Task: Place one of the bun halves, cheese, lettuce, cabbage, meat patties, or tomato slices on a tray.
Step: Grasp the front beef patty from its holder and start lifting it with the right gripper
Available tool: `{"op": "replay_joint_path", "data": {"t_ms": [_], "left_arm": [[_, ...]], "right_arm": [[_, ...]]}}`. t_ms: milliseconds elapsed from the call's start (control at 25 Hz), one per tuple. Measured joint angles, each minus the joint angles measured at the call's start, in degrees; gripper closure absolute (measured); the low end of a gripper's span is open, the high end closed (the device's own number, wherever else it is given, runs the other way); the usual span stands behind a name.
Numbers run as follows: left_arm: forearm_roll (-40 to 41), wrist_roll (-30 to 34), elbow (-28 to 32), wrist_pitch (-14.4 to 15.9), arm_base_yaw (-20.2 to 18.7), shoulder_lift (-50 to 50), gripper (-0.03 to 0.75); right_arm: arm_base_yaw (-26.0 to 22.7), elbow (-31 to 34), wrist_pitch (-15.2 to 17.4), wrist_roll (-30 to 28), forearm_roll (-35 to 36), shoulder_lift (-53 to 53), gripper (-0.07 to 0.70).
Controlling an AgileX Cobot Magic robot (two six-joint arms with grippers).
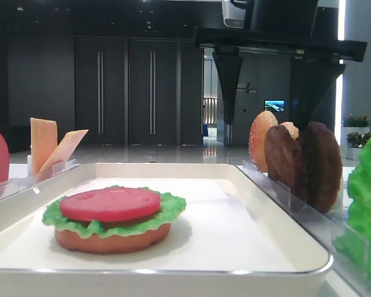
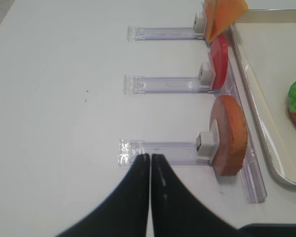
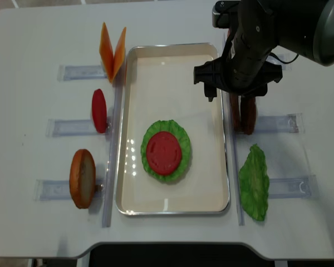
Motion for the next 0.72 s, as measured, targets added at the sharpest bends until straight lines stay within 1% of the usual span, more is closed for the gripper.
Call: {"op": "replay_joint_path", "data": {"t_ms": [600,720], "left_arm": [[0.0,0.0,0.0,0.0,0.0,0.0,0.715],[0.0,0.0,0.0,0.0,0.0,0.0,0.715]], "right_arm": [[0.0,0.0,-0.2,-0.8,-0.1,2.4,0.092],[0.0,0.0,-0.2,-0.8,-1.2,2.5,0.110]]}}
